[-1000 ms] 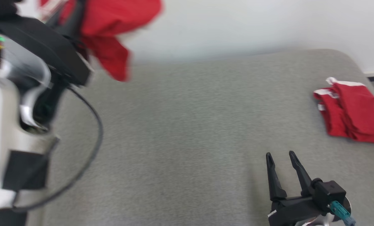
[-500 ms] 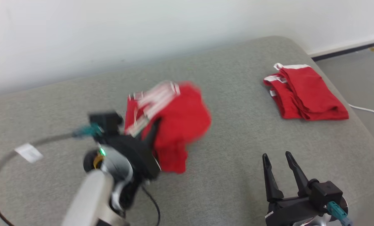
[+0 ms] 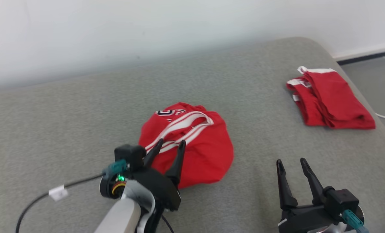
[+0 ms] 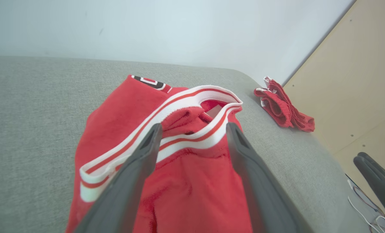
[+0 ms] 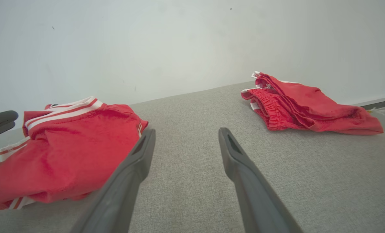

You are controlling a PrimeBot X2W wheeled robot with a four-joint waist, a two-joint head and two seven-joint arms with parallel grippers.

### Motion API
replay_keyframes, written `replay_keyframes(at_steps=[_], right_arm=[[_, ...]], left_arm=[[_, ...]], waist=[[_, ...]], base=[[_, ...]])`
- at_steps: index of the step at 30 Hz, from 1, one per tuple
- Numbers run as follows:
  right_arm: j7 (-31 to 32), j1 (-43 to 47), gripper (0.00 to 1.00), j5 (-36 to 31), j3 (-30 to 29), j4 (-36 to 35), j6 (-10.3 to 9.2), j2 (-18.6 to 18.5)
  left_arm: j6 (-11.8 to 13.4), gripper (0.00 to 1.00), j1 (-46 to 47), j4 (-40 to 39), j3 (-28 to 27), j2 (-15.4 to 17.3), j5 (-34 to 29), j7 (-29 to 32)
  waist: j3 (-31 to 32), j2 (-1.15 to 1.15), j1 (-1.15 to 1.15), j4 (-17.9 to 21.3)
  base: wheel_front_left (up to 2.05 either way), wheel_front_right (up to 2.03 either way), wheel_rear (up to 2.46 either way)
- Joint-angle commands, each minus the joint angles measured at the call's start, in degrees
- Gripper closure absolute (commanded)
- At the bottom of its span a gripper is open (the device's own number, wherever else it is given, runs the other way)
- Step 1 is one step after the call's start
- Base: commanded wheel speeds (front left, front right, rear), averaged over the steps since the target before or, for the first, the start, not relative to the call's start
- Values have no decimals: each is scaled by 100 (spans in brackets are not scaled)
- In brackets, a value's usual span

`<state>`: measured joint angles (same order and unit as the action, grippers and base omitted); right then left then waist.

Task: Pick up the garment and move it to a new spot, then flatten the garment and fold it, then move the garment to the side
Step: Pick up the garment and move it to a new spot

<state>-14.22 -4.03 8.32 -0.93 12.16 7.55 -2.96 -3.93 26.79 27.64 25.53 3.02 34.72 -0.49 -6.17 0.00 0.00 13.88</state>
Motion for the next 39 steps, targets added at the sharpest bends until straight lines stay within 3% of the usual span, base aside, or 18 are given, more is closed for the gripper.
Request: replay_keyframes(at_steps=[1, 9, 13, 17, 25, 39], right_arm=[[2, 99, 0, -21, -39, -25, -14, 15], [77, 145, 0, -142, -193, -83, -14, 11], [63, 178, 0, -28, -363, -79, -14, 18], [31, 224, 0, 15, -448, -38, -14, 11], [-17, 302, 0, 52, -239, 63, -15, 11], [16, 451, 0, -93, -361, 1, -14, 14]], left_arm=[[25, 0, -256, -189, 31, 46, -114, -208], [247, 0, -1002, -973, -93, 429, -526, -1250], [473, 0, -1489, -1364, -518, 528, -723, -1462], [597, 0, -2090, -2111, -1347, 352, -1106, -1467], [207, 0, -3063, -2584, -2445, 180, -1940, -1472], [-55, 0, -3458, -2392, -2889, 39, -2508, -1473]], waist=[[135, 0, 0, -346], [319, 0, 0, -897], [427, 0, 0, -1139], [506, 0, 0, -1247], [578, 0, 0, -1160], [495, 0, 0, -1067]], base=[[0, 0, 0], [0, 0, 0], [0, 0, 0], [0, 0, 0], [0, 0, 0], [0, 0, 0]])
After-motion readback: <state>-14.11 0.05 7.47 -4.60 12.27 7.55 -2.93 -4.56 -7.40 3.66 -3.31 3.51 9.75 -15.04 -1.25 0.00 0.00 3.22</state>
